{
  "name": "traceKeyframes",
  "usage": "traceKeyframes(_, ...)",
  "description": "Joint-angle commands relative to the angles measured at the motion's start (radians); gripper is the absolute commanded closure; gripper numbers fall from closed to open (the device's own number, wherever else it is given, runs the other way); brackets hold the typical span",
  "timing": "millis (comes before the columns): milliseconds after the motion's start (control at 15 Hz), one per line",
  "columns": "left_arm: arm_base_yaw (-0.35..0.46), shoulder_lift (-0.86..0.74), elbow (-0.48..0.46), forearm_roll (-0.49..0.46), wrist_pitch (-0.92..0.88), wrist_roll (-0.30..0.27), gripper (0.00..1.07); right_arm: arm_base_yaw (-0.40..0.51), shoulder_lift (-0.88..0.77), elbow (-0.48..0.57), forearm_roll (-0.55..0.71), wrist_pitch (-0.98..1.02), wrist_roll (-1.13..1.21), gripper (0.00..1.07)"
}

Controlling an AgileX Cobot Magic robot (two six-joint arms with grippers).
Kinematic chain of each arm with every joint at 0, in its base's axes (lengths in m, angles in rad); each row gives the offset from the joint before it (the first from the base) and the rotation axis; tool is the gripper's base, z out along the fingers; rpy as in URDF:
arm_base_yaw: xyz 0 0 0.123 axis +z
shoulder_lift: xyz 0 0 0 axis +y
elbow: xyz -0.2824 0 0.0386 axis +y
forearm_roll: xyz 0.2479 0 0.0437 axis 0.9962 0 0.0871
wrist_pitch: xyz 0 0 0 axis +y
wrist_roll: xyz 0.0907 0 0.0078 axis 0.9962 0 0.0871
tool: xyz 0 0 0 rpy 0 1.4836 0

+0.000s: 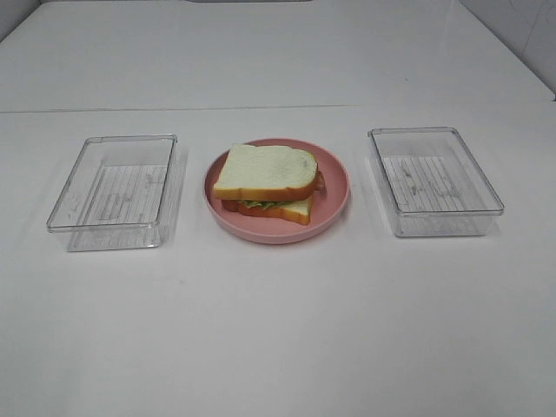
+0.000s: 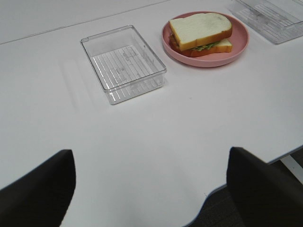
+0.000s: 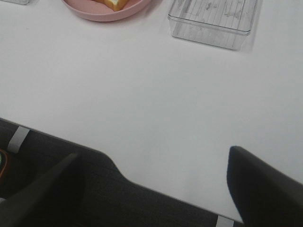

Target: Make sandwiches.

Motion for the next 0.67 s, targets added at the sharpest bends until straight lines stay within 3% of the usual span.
traceKeyframes(67, 0.0, -0.008, 0.002, -0.008, -0.009, 0.0, 0.24, 0.003, -0.004, 0.005, -0.004, -0.011, -0.008, 0.3)
traceKeyframes(667, 0.0, -0.011, 0.002, -0.008, -0.009, -0.001, 0.24, -0.019, -0.004, 0.005, 0.005, -0.011, -0.005, 0.3)
